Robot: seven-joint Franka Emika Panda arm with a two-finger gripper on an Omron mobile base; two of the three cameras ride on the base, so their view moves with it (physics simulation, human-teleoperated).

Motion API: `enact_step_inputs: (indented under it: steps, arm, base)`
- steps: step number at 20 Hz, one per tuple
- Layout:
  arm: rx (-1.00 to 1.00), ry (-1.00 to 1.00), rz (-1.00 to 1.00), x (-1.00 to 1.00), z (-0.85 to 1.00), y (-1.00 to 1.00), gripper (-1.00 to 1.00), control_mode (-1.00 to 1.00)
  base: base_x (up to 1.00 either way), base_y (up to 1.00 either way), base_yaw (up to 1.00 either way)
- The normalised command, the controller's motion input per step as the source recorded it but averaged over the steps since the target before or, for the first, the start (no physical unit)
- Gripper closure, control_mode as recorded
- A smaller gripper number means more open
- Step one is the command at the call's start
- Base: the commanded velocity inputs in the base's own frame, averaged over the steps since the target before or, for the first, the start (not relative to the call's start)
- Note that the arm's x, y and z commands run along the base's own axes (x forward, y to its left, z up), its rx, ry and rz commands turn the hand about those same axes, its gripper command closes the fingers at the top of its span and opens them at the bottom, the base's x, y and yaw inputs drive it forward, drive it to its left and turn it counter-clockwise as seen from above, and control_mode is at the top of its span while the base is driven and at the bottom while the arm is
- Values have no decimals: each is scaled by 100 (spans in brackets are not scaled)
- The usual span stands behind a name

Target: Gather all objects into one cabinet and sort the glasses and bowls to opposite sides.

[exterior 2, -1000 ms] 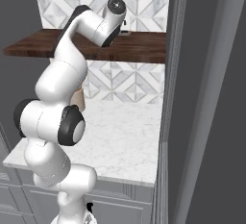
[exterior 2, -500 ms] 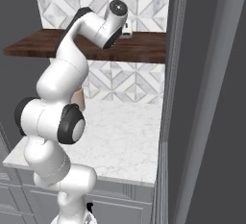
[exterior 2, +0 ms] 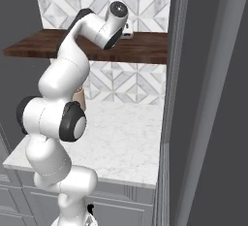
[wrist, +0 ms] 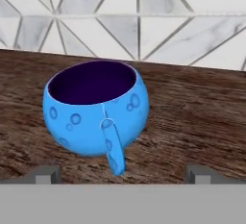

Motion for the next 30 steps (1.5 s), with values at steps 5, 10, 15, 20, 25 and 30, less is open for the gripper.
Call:
enact_step_inputs:
  steps: [5, 10, 15, 20, 25, 30]
  arm:
    - [0, 0, 0, 15, 0, 10, -100, -100]
    - [-1, 0, 0, 5, 0, 18, -100, -100]
    - [0, 0, 0, 0, 0, 6, -100, -100]
    - [0, 0, 0, 0, 0, 0, -100, -100]
    - [0, 0, 0, 0, 0, 0, -100, -100]
    - [0, 0, 0, 0, 0, 0, 100, -100]
  base:
    - [0, 0, 0]
    - [0, 0, 0]
    - [0, 0, 0]
    - [0, 0, 0]
    - [0, 0, 0]
    - [0, 0, 0]
